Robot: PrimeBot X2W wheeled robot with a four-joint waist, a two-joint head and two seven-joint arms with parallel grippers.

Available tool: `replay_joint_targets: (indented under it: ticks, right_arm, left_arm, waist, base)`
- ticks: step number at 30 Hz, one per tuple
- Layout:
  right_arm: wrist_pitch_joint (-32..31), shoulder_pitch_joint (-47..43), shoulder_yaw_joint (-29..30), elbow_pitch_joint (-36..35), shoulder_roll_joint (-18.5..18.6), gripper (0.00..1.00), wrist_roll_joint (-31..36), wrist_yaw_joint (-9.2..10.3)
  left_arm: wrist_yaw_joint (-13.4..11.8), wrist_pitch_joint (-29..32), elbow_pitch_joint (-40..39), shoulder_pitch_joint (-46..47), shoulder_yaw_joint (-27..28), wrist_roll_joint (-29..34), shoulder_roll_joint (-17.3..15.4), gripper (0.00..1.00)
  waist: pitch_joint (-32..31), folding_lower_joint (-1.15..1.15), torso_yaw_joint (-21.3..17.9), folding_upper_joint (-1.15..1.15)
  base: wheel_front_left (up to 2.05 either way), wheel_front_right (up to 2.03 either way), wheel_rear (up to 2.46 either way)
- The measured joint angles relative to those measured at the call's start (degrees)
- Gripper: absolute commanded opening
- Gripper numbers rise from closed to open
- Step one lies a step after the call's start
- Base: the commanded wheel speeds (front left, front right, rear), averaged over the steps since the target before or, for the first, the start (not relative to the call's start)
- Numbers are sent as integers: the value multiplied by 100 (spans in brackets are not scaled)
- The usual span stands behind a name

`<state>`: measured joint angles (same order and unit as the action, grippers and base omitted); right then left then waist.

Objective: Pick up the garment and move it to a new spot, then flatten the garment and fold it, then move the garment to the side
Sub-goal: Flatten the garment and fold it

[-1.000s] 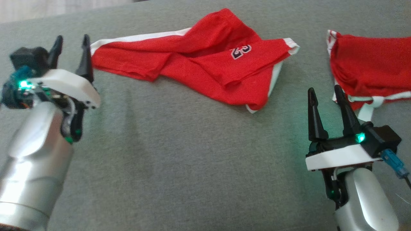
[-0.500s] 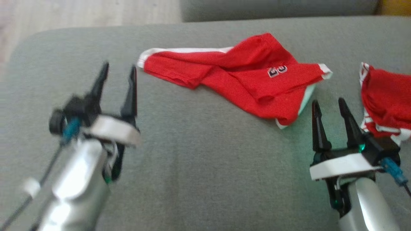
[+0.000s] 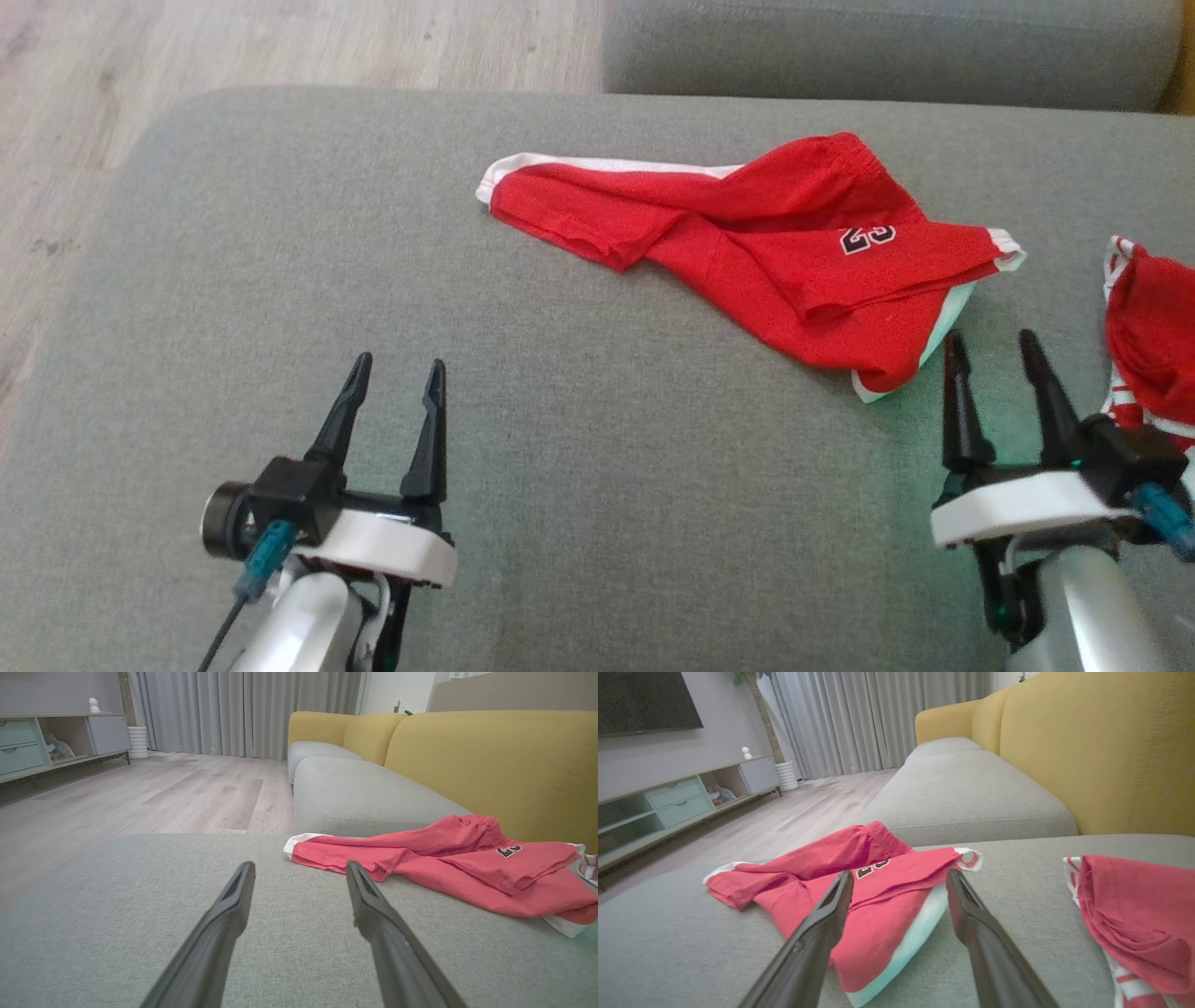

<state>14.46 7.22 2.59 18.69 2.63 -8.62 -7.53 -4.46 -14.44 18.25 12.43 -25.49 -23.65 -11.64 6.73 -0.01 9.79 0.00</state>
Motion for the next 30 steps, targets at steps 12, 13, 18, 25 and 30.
replay_joint_targets:
  ticks: [12,13,18,25,30]
  right_arm:
    - [-188,1699,1114,1796,4,100,-766,0]
    - [-188,1699,1114,1796,4,100,-766,0]
    - [-191,2297,1325,2516,7,100,-909,0]
    - [-187,2689,1563,3228,15,0,-906,0]
    - [-126,2826,1256,3295,18,0,-1101,0]
  left_arm:
    - [302,0,305,70,162,403,357,100]
    - [302,0,305,70,162,403,357,100]
    - [347,-1,430,250,283,514,469,100]
    - [450,0,538,294,407,620,541,100]
    - [499,0,594,294,527,710,588,100]
  waist:
    - [380,1,186,0]
    - [380,1,186,0]
    - [535,1,307,0]
    - [621,1,398,0]
    - [590,1,374,0]
  base:
    - [0,0,0]
    - [0,0,0]
    - [0,0,0]
    - [0,0,0]
    - [0,0,0]
